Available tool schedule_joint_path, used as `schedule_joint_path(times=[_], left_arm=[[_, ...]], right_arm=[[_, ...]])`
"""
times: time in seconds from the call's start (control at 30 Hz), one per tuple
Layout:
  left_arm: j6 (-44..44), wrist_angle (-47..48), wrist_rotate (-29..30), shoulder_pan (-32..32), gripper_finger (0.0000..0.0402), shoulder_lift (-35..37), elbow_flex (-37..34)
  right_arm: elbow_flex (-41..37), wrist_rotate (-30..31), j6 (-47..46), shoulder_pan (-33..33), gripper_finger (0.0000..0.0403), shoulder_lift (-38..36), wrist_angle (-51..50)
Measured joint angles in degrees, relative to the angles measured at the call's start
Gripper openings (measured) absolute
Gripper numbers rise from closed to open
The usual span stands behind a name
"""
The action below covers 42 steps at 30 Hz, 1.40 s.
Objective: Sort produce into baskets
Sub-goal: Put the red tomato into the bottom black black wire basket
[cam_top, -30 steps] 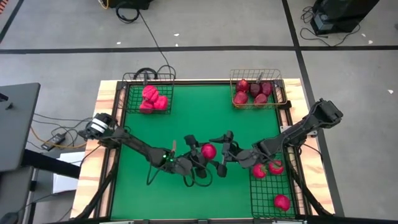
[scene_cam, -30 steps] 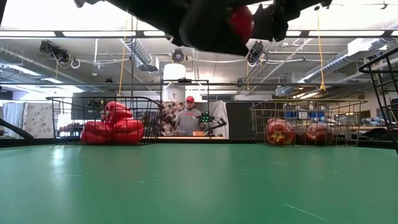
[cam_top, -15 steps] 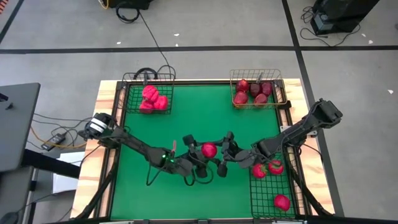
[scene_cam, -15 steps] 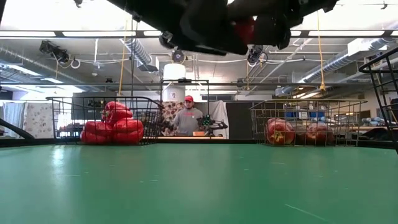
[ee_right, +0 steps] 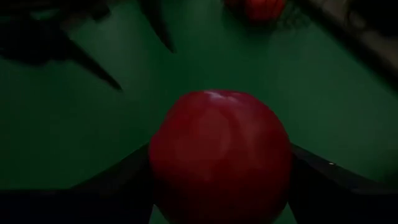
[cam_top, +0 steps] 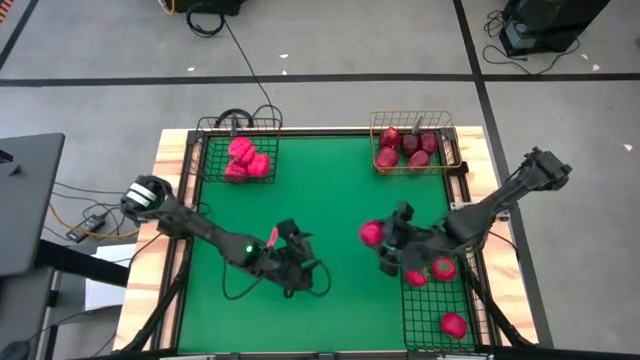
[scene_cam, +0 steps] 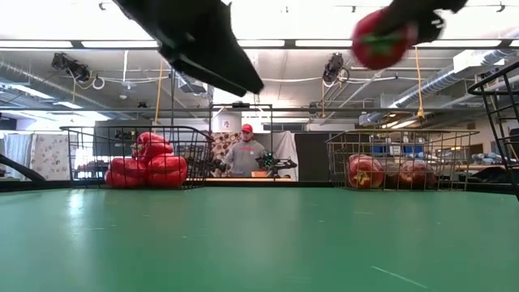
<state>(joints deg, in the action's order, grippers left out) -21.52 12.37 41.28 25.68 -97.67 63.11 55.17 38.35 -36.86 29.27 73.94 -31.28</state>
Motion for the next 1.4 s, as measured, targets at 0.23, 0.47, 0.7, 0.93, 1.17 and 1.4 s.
schedule_joint_path(times=[0.23, 0.47, 0.7, 0.93, 1.17, 1.4], left_arm=[[1.88, 0.74, 1.53, 6.35, 0.0334, -0.02, 0.00], [1.82, 3.94, -2.64, 6.65, 0.0315, -0.09, -0.02], [4.30, 4.01, -2.39, 4.69, 0.0310, -0.09, -0.02], [6.11, 0.21, -1.77, 4.75, 0.0310, -0.10, -0.04], [-0.45, 1.12, -1.01, 4.56, 0.0306, -0.11, -0.09], [-4.33, 0.86, -0.93, 5.24, 0.0282, -0.11, -0.08]], right_arm=[[0.03, -7.36, -15.80, 9.05, 0.0303, -7.87, -20.06], [0.03, -26.96, -29.55, 17.39, 0.0304, -9.75, -27.10], [0.03, -34.34, -38.51, 21.66, 0.0319, -6.99, -28.05], [0.03, -40.09, -45.76, 22.87, 0.0324, -5.56, -28.90], [0.03, -42.86, -46.18, 22.94, 0.0306, -5.42, -28.45], [0.03, -39.24, -41.84, 22.76, 0.0324, -5.21, -27.51]])
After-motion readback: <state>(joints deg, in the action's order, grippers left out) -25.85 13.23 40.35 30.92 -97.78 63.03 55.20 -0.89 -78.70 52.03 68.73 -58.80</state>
